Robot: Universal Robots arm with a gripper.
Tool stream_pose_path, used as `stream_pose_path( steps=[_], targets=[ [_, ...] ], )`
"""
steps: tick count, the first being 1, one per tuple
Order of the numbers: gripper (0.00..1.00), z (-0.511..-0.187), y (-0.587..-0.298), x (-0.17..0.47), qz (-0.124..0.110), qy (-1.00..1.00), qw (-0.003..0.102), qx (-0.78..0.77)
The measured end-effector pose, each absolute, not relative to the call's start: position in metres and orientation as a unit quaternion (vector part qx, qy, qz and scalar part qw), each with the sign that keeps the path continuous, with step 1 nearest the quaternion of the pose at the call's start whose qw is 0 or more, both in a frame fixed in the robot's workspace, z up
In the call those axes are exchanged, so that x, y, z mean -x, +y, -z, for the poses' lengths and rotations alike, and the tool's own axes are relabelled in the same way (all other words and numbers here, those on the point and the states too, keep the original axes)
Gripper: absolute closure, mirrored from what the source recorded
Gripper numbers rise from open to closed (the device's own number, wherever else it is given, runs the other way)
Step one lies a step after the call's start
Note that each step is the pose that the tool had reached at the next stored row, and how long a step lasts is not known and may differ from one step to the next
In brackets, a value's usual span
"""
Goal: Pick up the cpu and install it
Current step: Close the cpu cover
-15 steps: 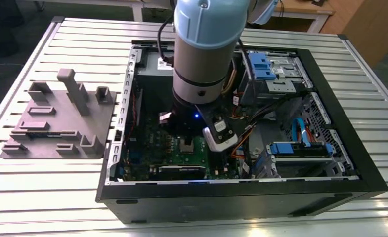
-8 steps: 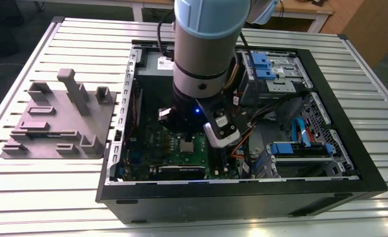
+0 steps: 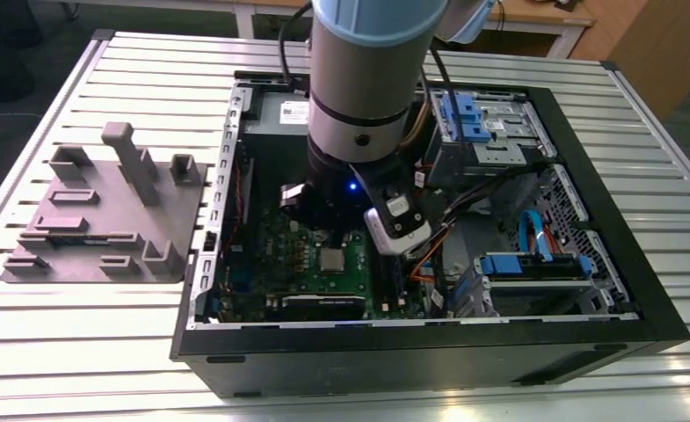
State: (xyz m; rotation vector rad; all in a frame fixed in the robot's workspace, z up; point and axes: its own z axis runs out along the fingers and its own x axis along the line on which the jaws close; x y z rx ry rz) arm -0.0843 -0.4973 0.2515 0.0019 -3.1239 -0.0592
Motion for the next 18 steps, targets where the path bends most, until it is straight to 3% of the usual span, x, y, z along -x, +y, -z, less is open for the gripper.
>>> stream_pose_path(
  steps=[18],
  targets=[
    [0.90,-0.276,-0.497,0.084,0.016,-1.000,0.009,-0.001]
  ],
)
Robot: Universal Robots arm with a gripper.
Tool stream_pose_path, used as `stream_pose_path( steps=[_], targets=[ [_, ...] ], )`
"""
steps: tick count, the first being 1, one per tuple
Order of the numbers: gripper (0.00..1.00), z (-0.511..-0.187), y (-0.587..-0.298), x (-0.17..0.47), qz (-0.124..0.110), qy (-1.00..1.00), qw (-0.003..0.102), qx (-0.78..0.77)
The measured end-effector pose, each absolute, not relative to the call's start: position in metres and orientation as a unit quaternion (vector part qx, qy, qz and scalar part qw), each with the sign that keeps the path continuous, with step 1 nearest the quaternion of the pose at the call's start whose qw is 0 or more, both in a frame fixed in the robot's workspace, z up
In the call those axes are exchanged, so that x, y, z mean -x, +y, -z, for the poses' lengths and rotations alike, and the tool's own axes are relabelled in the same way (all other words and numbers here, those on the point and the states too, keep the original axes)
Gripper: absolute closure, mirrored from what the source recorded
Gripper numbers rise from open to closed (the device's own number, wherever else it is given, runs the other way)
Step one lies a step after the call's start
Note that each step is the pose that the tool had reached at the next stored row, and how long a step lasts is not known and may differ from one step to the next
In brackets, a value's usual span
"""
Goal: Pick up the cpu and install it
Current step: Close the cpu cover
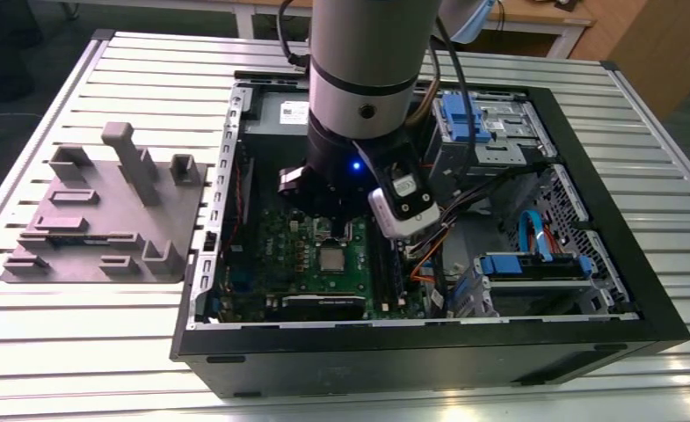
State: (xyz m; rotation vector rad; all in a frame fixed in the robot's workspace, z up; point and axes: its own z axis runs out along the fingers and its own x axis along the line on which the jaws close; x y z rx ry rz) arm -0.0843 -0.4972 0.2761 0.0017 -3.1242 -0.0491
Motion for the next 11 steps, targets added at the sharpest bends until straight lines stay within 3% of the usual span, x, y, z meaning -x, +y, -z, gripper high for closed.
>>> stream_pose_path(
  steps=[11],
  targets=[
    [0.90,-0.2776,-0.4972,0.0843,0.016,-1.000,0.009,-0.001]
  ],
)
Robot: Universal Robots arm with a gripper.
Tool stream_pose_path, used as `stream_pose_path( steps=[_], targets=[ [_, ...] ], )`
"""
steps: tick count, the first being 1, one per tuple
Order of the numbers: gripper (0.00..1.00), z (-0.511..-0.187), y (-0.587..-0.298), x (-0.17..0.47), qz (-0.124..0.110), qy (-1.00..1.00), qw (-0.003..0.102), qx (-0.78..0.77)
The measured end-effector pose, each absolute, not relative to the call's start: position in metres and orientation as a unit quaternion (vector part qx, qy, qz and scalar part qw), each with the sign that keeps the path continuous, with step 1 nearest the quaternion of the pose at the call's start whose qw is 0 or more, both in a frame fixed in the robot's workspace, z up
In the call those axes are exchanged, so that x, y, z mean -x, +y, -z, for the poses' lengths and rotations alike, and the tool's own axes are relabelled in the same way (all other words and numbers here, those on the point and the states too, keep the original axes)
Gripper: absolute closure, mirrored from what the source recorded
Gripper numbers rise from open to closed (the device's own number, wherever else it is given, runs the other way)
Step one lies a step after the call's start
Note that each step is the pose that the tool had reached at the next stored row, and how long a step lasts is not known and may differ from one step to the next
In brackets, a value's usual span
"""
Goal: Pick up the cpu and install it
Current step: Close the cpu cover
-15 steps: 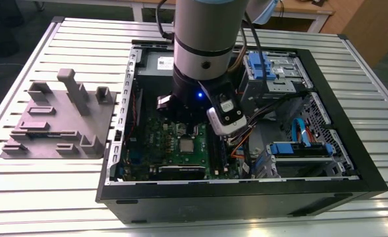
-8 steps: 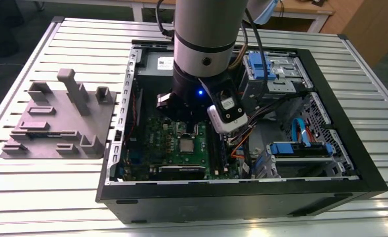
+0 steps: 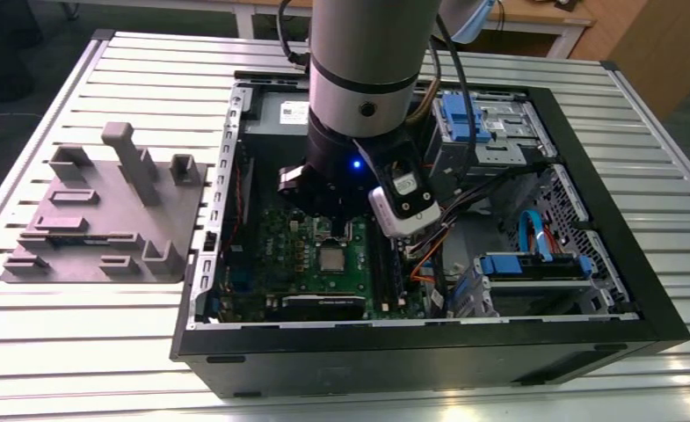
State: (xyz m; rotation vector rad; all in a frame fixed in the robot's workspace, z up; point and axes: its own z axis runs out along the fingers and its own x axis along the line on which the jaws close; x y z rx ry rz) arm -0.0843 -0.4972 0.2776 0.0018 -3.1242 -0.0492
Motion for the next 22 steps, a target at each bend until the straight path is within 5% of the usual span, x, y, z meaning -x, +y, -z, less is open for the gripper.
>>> stream_pose_path(
  steps=[22],
  targets=[
    [0.90,-0.2751,-0.4972,0.0842,0.014,-0.990,0.011,-0.137]
  ],
)
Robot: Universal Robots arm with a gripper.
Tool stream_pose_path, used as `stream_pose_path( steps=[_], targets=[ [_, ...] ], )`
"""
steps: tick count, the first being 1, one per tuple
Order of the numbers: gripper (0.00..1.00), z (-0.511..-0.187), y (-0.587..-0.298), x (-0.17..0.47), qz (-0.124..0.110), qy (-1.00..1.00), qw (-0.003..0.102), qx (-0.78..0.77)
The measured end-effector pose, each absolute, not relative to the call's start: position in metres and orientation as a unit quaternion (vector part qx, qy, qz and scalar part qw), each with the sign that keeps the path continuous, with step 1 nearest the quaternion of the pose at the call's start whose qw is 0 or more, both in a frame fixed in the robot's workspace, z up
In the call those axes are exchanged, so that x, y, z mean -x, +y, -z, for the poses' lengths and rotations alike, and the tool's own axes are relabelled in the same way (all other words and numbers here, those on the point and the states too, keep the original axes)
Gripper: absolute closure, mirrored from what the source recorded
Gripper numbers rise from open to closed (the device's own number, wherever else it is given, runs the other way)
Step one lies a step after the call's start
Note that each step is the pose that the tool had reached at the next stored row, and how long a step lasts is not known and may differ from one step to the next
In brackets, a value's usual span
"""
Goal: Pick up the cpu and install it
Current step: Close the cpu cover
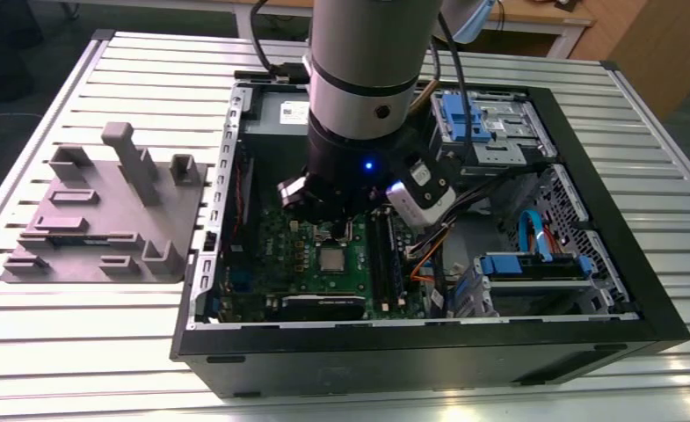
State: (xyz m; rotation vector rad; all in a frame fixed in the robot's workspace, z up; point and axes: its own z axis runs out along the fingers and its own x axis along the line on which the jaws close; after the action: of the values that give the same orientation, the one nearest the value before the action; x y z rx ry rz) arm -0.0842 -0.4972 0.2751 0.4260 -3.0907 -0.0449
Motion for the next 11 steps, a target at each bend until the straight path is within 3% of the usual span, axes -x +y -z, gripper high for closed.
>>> stream_pose_path(
  steps=[9,11],
  targets=[
    [0.90,-0.273,-0.497,0.062,0.015,-0.990,0.013,-0.137],
    [0.90,-0.273,-0.497,0.058,0.025,-0.990,0.012,-0.139]
  ],
)
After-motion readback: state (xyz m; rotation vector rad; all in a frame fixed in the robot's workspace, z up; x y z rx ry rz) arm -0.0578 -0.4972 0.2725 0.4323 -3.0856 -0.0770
